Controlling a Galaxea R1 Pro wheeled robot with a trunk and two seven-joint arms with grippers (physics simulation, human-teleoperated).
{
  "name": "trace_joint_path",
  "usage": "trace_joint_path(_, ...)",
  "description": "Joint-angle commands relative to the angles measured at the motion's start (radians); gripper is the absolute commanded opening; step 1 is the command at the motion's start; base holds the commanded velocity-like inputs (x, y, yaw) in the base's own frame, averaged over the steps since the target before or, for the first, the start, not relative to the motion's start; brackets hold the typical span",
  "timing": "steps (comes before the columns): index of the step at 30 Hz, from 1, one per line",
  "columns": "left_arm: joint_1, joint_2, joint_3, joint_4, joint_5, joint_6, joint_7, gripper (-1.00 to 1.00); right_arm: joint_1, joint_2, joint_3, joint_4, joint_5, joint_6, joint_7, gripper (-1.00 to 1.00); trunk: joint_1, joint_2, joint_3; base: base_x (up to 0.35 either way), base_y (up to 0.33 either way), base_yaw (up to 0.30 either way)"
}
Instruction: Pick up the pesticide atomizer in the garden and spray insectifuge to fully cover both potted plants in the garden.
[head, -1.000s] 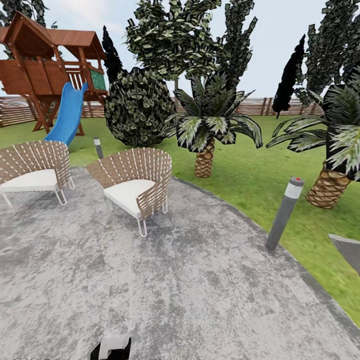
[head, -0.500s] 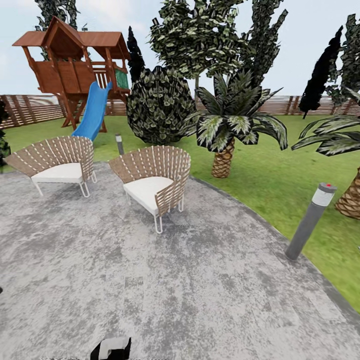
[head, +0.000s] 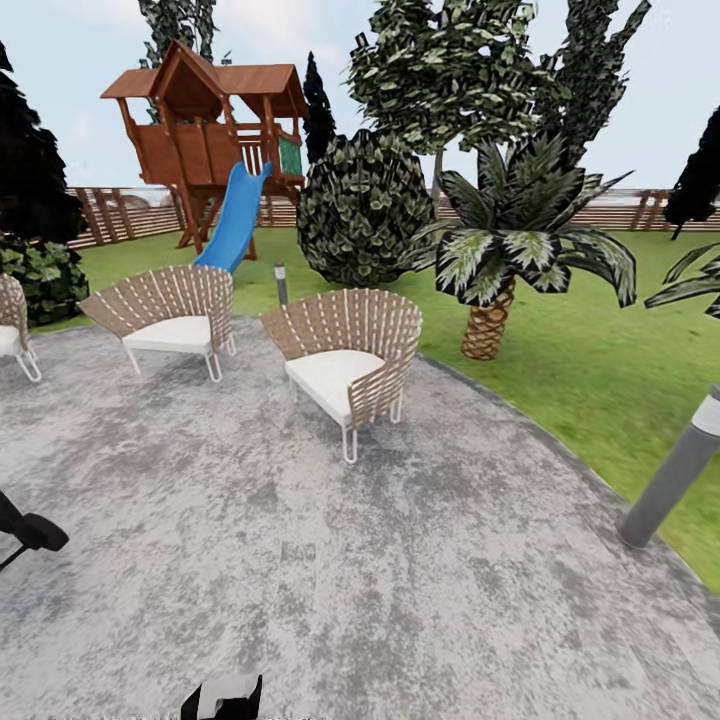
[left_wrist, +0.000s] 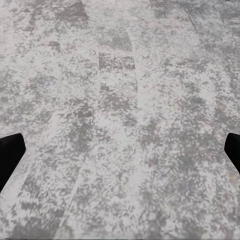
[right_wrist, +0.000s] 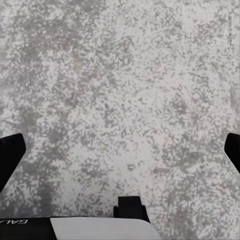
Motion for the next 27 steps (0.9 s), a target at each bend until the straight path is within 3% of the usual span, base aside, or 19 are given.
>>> trace_joint_path(1, -0.001, 0.000, 0.000, 0.001, 0.006, -0.003, -0.001, 1.00, 0.000, 0.000, -0.001, 0.000, -0.001, -0.003, -0.001, 1.00, 0.000, 0.000, -0.001, 0.000, 0.000, 0.260)
trace_joint_path(27, -0.001, 0.000, 0.000, 0.001, 0.006, -0.003, -0.001, 1.00, 0.000, 0.000, 0.001, 0.000, 0.007, -0.001, -0.002, 1.00, 0.000, 0.000, -0.009, 0.000, 0.000, 0.271)
